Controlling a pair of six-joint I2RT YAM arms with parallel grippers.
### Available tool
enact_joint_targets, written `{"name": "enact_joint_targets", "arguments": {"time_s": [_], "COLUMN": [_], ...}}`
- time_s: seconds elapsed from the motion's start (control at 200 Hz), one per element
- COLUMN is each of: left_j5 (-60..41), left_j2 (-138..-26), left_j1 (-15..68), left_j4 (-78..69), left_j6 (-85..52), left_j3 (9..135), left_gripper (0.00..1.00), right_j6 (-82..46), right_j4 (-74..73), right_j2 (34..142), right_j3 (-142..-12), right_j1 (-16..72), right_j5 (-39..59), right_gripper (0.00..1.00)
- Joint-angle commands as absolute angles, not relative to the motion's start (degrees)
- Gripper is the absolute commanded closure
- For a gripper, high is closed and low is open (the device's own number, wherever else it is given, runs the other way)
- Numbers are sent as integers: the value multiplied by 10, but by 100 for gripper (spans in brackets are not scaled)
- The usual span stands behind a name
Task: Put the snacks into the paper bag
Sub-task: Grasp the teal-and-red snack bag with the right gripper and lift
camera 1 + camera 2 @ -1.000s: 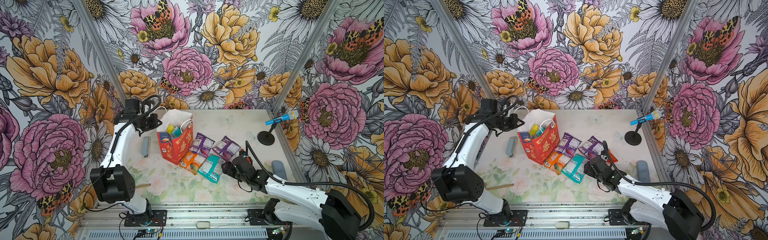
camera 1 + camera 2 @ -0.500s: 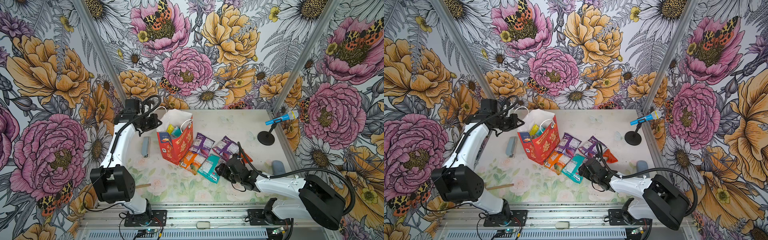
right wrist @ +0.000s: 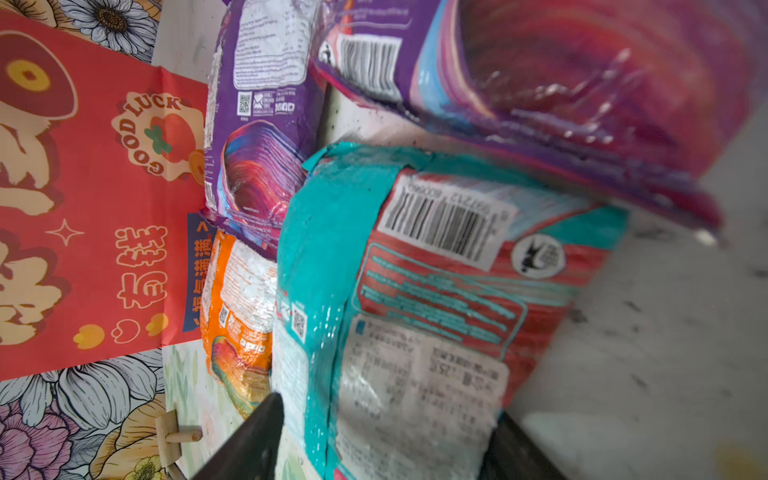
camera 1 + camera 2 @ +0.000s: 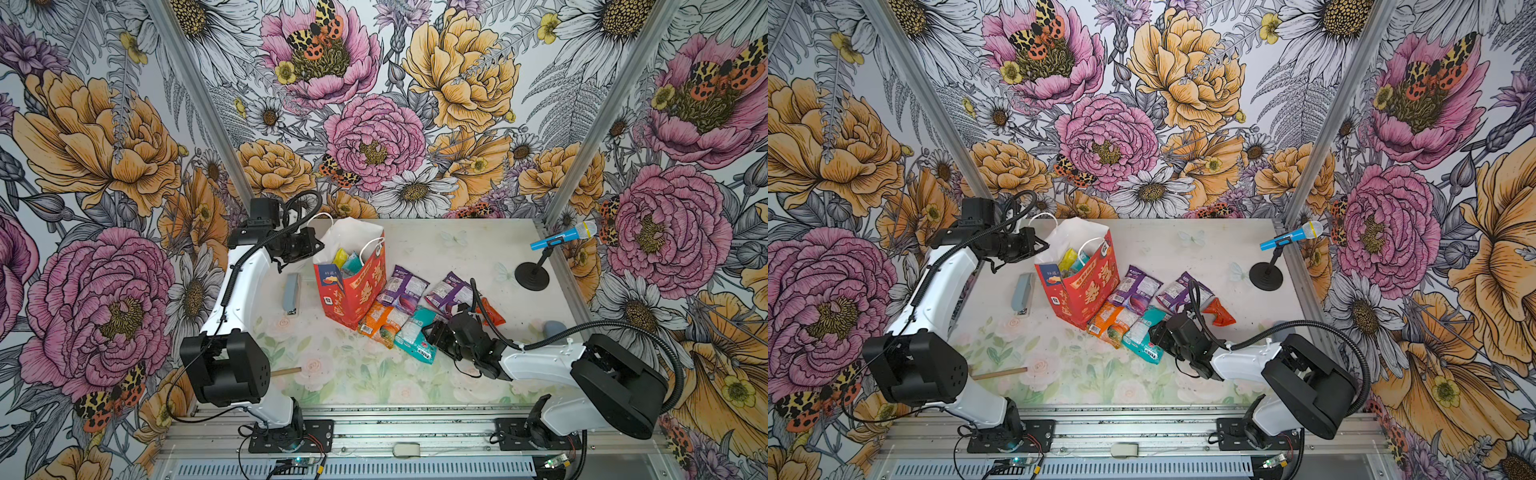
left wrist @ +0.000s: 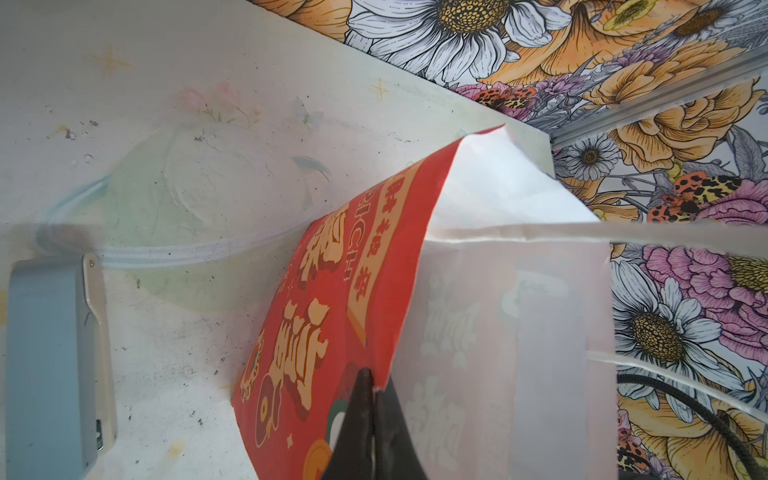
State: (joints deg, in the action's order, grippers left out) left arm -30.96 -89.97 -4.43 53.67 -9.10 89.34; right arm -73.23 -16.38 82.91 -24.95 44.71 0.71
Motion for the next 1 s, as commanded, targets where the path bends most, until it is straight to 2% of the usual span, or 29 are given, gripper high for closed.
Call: {"name": "enact_joint_targets", "arguments": {"time_s": [0.0, 0.285, 0.475, 0.59, 0.991], "left_j5": [-310, -309, -309, -309, -308], "left_j2": [-884, -883, -884, -884, -885], "left_j1": [-48, -47, -47, -48, -46], "left_j4": [533, 533, 533, 533, 533], "left_j6": [-97, -97, -97, -96, -97], "left_j3": [886, 885, 886, 886, 886], "left_gripper": [100, 100, 100, 100, 100], "right_j6": [-739, -729, -699, -680, -624], "right_j4": [-205, -188, -101, -43, 97], "right_j2": [861, 836, 776, 735, 599], "right_j3": [-258, -260, -270, -282, -349], "right_j1": [452, 451, 452, 451, 452], "right_j5": [32, 17, -13, -29, -83], "right_gripper": [37, 78, 95, 100, 100]}}
